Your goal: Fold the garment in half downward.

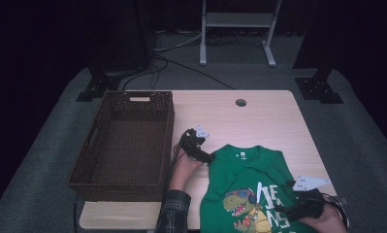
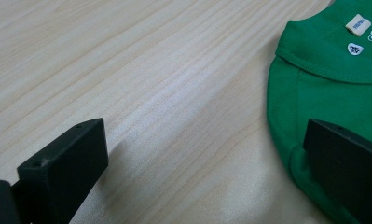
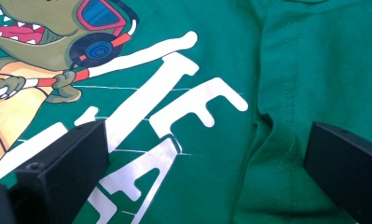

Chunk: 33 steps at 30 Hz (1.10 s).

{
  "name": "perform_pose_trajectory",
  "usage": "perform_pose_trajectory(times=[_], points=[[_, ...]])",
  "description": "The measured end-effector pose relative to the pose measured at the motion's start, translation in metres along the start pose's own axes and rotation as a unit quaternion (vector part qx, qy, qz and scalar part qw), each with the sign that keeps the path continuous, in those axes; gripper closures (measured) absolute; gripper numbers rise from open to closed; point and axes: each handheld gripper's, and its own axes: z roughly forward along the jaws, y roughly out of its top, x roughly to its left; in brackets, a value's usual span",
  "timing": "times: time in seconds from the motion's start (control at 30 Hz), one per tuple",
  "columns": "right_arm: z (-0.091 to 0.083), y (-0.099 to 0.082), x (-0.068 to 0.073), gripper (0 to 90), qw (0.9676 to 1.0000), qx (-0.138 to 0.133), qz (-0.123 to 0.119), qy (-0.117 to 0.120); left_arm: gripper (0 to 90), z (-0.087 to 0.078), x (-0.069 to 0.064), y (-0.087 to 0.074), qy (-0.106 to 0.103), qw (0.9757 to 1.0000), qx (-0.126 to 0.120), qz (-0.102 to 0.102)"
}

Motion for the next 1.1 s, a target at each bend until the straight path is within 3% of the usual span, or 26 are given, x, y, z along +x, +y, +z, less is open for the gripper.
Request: perform_pose_trajectory(times=[0.3,0.5,1.1], points=[[0.002,0.008,-0.001,0.0,0.9998,0.019,-0.005,-0.001,0.0,0.0,0.0,0.0,0.0,1.0,0.0,-0.001],[0.001,0.017,-0.01,0.0,1.0,-0.001,-0.005,-0.006,0.0,0.0,0.0,0.0,0.0,1.0,0.0,0.0],[0.007,0.05,-0.072,0.0,0.9985,-0.035,0.023,-0.034,0.0,0.001,0.001,0.001,0.002,1.0,0.001,-0.002]])
